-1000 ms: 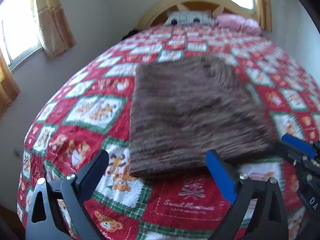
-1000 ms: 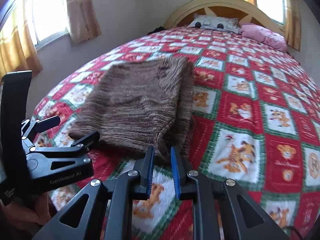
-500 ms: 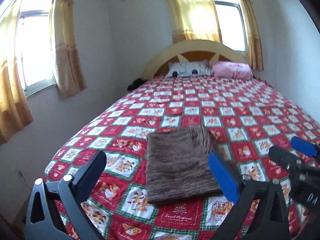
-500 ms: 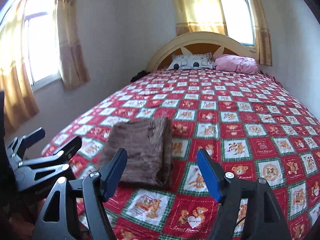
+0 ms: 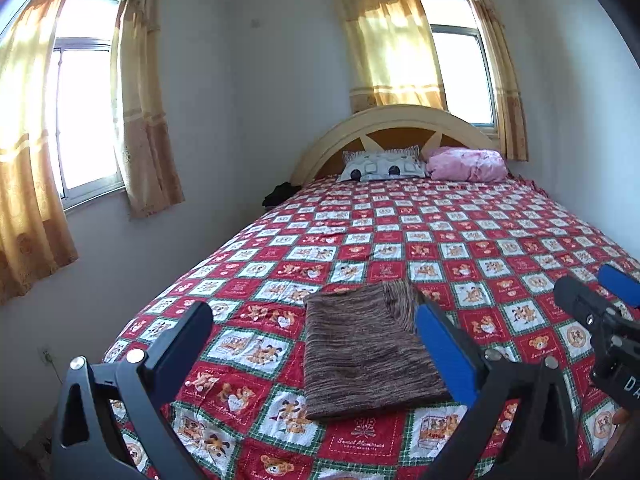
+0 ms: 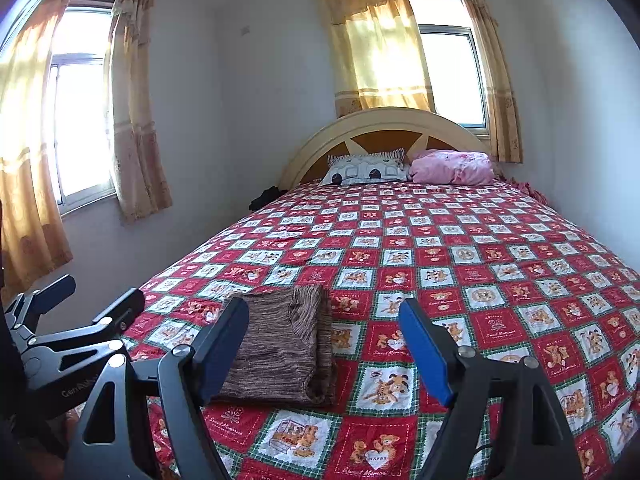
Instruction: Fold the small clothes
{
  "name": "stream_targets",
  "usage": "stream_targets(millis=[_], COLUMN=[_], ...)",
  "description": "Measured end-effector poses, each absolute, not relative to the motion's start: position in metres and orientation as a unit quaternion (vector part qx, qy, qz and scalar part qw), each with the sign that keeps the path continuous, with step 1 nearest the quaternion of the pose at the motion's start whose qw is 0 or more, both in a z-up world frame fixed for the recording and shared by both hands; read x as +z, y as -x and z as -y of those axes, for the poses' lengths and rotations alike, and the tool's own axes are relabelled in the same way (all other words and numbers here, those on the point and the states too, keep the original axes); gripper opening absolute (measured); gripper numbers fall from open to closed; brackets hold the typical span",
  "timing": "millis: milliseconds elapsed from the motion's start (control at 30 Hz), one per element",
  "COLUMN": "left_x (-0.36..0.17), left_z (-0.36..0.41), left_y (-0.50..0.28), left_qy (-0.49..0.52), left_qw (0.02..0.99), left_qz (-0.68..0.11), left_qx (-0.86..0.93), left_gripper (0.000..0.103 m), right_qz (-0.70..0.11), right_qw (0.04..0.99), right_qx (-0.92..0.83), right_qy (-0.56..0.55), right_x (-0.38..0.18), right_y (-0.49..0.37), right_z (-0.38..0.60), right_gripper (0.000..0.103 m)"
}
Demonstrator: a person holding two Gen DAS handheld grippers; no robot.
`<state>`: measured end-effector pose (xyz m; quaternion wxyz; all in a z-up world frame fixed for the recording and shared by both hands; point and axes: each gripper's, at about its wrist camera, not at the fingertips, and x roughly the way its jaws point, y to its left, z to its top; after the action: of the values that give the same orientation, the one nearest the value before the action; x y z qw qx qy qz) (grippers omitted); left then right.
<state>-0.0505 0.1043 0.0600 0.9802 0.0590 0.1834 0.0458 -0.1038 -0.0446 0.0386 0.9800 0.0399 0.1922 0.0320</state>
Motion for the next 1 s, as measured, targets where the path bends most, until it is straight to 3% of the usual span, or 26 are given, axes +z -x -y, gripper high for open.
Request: stream_targets(millis=[1000], left_x=[0.060], left_z=[-0.098], left_y=[0.055], left_qy=[-0.070], left_qw=[0.973], left_qz=[-0.201], left_qx=[0.084], left_gripper=[0.103], right_qz=[-0.175], right_qw=[0.984], right_qx=[0.025], right_qy=[-0.001], right_x=[0.043], right_y=[0.119], right_z=[0.028], right_gripper=[0.078])
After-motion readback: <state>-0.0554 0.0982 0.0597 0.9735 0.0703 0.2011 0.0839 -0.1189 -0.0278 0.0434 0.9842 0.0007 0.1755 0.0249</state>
